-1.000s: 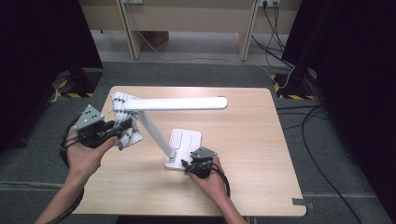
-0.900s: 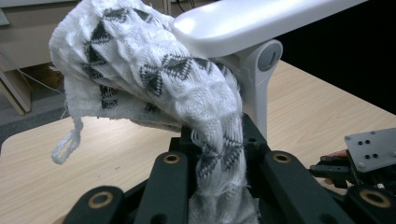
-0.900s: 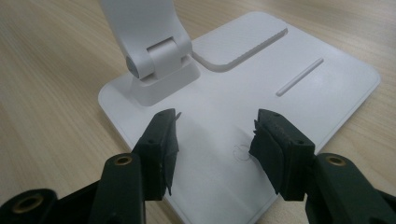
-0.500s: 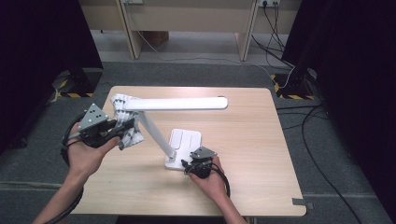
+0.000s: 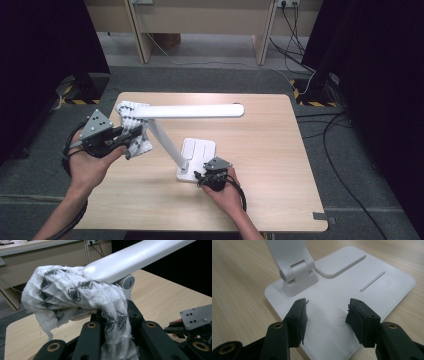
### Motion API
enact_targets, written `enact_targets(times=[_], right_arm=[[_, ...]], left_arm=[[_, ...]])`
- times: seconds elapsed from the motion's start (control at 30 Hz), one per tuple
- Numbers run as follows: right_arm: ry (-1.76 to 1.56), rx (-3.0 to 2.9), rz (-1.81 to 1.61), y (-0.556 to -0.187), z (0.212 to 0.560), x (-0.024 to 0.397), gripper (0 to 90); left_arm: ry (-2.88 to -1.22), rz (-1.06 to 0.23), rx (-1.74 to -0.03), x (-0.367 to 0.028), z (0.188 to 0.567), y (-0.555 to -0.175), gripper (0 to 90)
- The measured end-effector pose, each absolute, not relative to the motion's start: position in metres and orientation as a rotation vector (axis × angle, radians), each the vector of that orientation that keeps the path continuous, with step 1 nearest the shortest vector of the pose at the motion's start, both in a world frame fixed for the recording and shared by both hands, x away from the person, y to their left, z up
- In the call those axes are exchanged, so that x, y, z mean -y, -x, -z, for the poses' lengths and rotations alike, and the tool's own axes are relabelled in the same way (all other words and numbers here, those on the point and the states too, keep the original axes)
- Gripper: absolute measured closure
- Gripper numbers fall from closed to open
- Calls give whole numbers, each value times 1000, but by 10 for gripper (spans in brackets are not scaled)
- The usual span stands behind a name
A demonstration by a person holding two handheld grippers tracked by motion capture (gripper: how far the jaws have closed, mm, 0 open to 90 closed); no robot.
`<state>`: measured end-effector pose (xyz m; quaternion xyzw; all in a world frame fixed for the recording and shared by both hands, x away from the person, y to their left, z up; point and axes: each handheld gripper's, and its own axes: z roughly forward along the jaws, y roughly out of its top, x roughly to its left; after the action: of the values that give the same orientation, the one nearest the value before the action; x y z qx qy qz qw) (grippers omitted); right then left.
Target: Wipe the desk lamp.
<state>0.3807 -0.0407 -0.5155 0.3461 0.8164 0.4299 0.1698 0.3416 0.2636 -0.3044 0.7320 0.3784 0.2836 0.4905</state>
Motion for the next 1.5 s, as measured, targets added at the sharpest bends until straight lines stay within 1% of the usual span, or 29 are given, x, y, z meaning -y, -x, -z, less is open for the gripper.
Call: enact_targets(times=[0.27, 0.47, 0.8, 0.93, 1.1, 1.47, 1.5], right_arm=[[-984, -2320, -1222, -381, 516, 41, 495], [-983, -2319, -1222, -381, 516, 41, 495], [-984, -2319, -1222, -381, 516, 41, 495], [-984, -2319, -1222, -381, 516, 41, 495], [-984, -2319, -1222, -381, 516, 41, 495], [-984, -2319, -1222, -381, 516, 41, 495], [-983, -2319, -1222, -381, 516, 41, 495]], left_arm=[[-1729, -688, -917, -267, 310, -341, 766], [-1769, -706, -894, -263, 311, -342, 765], [-1839, -696, -876, -256, 319, -343, 764], [-1866, -717, -833, -255, 323, -346, 763], [-1891, -693, -836, -254, 332, -346, 763], [-1924, -684, -805, -248, 345, -347, 762], [-1927, -666, -819, -247, 348, -346, 762]])
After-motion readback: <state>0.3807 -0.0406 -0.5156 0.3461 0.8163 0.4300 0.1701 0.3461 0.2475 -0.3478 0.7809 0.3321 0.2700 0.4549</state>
